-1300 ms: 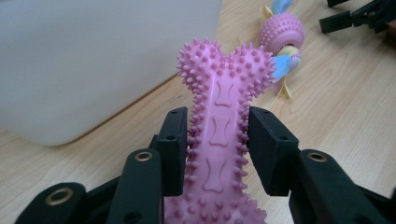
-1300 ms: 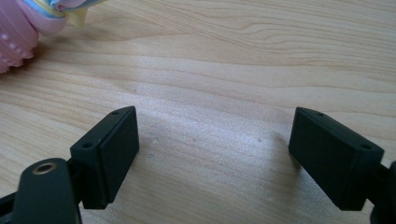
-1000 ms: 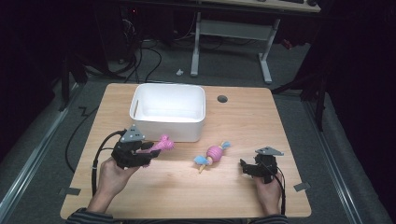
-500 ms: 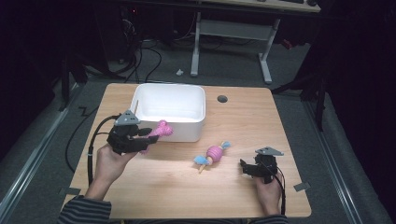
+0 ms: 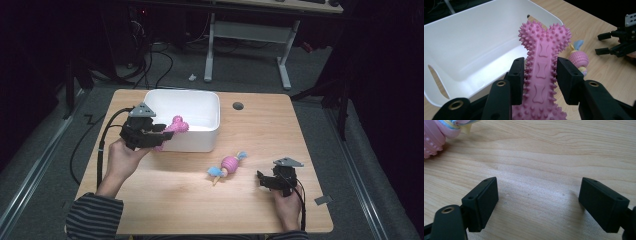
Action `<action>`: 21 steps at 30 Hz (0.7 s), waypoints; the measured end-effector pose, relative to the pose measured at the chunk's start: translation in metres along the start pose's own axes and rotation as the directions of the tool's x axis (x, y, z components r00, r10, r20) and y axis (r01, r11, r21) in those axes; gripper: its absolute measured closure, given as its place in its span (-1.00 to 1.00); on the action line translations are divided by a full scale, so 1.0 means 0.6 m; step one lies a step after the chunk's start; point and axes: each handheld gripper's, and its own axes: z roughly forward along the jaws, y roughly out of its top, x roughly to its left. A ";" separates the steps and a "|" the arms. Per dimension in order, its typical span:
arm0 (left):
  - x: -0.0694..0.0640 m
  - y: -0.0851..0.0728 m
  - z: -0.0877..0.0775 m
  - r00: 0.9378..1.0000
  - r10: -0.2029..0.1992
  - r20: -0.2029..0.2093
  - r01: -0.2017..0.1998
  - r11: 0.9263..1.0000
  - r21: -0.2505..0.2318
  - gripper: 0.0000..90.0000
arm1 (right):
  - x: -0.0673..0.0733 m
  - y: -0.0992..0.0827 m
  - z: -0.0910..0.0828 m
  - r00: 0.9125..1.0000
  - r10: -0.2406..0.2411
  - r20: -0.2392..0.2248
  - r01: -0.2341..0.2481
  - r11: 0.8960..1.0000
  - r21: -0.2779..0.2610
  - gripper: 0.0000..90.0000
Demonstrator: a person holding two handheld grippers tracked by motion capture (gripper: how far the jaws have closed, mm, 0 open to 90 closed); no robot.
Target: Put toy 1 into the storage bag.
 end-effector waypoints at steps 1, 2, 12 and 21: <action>0.002 0.003 0.001 1.000 -0.004 0.002 0.004 1.000 0.001 0.32 | 0.000 0.000 0.000 1.000 0.000 0.000 0.000 1.000 0.000 -0.64; 0.002 0.003 0.001 1.000 -0.004 0.002 0.004 1.000 0.001 0.32 | 0.000 0.000 0.000 1.000 0.000 0.000 0.000 1.000 0.000 -0.64; 0.021 0.023 0.018 1.000 -0.017 -0.025 0.018 1.000 0.015 0.31 | 0.000 0.000 0.000 1.000 -0.004 -0.001 0.004 1.000 -0.001 -0.64; 0.038 0.048 0.031 0.998 -0.023 -0.054 0.024 0.999 0.023 0.32 | 0.000 0.000 0.000 1.000 -0.001 0.000 0.001 1.000 0.000 -0.64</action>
